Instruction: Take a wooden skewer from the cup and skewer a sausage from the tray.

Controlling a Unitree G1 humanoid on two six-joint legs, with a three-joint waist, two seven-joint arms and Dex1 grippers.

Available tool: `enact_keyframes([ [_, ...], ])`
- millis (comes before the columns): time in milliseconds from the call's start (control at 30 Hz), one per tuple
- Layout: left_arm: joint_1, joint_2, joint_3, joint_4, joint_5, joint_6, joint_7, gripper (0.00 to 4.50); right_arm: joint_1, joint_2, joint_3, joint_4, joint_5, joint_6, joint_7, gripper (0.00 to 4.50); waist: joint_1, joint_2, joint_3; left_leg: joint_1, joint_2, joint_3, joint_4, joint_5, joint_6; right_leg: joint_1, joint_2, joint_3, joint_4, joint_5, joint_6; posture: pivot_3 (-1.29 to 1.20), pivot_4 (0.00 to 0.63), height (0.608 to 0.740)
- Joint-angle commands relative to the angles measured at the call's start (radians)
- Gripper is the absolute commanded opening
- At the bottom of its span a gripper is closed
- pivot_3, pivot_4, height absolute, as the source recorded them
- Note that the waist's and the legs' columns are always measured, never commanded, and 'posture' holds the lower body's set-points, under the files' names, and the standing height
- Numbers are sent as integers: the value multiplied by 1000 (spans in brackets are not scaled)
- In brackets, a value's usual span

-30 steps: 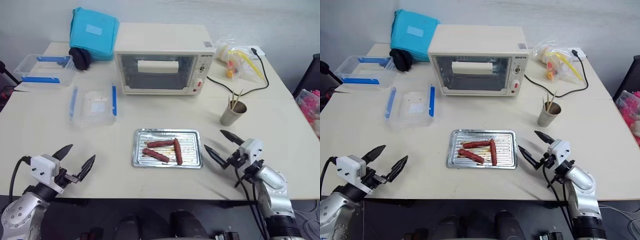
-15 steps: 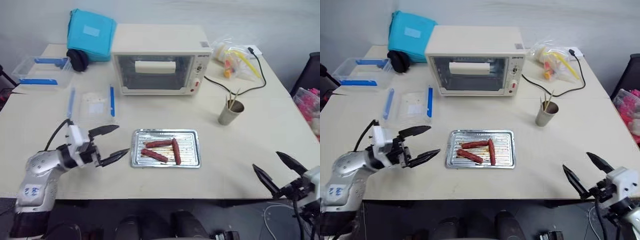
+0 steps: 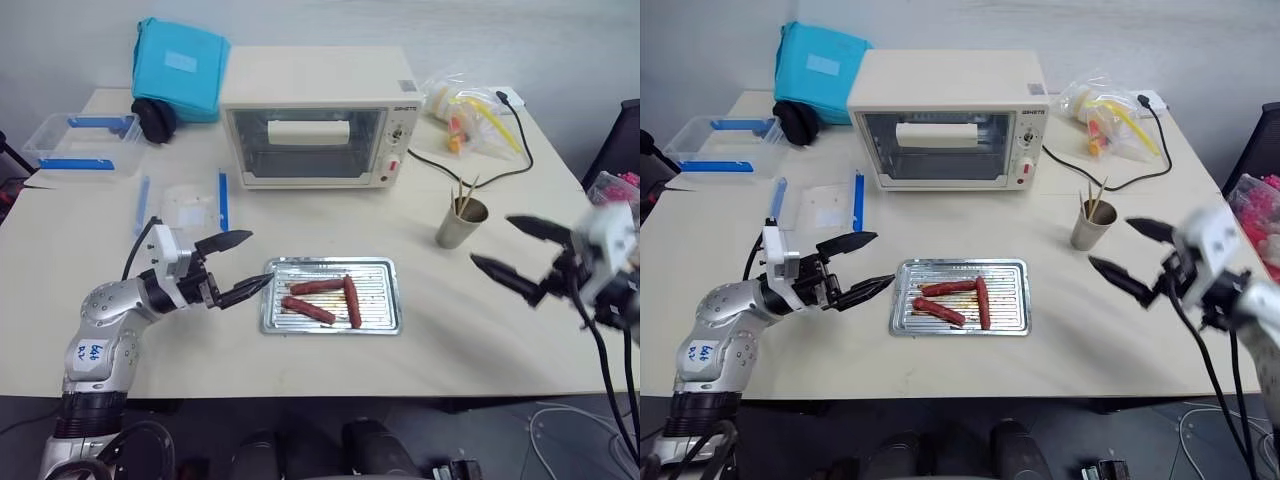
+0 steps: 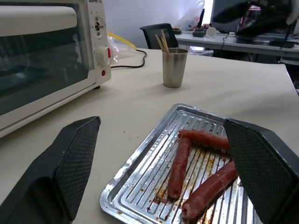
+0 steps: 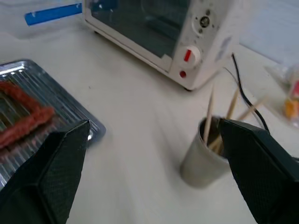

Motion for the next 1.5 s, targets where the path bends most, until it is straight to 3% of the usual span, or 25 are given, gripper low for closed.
enact_keyframes([
  [33, 23, -6, 9, -63, -5, -6, 21, 4468, -174, -29, 134, 77, -57, 122, 39, 4500, 2, 0, 0, 0, 0, 0, -1, 0, 0, 0, 0, 0, -1, 0, 0, 0, 150, 740],
  [100, 35, -11, 9, -78, -4, -4, 33, 4468, -306, -4, 220, 185, -135, 137, 43, 4500, 7, 0, 0, -2, 1, -2, -1, 0, 0, 0, 0, -2, -2, 0, 0, 0, 150, 740],
  [233, 60, -13, 20, -113, -9, 3, 63, 4500, -498, 28, 373, 394, -302, 97, 104, 3353, 5, 0, 0, -3, -2, 1, 0, -1, 2, -1, -3, -1, -3, 0, 0, 0, 150, 740],
  [367, 90, -9, 34, -147, -16, 11, 84, 4500, -610, 56, 433, 534, -403, 23, 164, 1992, 1, 0, 0, -4, -1, 1, 0, -1, 2, -3, -3, -1, -3, 0, 0, 0, 150, 740],
  [667, 137, -21, 35, -200, -21, 21, 124, 4500, -766, 96, 492, 762, -549, -86, 299, 1992, -14, 1, 1, -3, -1, 2, 0, 0, 1, -2, -2, -1, -1, 0, 0, 0, 150, 740],
  [1167, 133, -30, 40, -203, -23, 20, 140, 4500, -825, 195, 481, 951, -648, -186, 361, 1992, -26, 2, 1, -3, -1, 2, 0, 0, 1, -2, -1, -1, -1, 0, 0, 0, 150, 740],
  [1267, 135, -30, 43, -205, -24, 19, 145, 4500, -832, 202, 473, 965, -654, -199, 364, 1435, -25, 2, 1, -3, 0, 2, 0, 0, 1, -2, -1, -1, -1, 0, 0, 0, 150, 740],
  [1400, 140, -33, 44, -207, -24, 16, 149, 4500, -838, 211, 466, 973, -659, -208, 363, 111, -25, 2, 2, -3, 0, 2, 0, 0, 1, -2, -1, -1, -1, 0, 0, 0, 150, 740],
  [1500, 141, -34, 46, -209, -23, 15, 152, 4500, -838, 212, 462, 967, -662, -207, 368, 14, -25, 2, 2, -3, 0, 2, 0, 0, 1, -2, -1, -1, -1, 0, 0, 0, 150, 740],
])
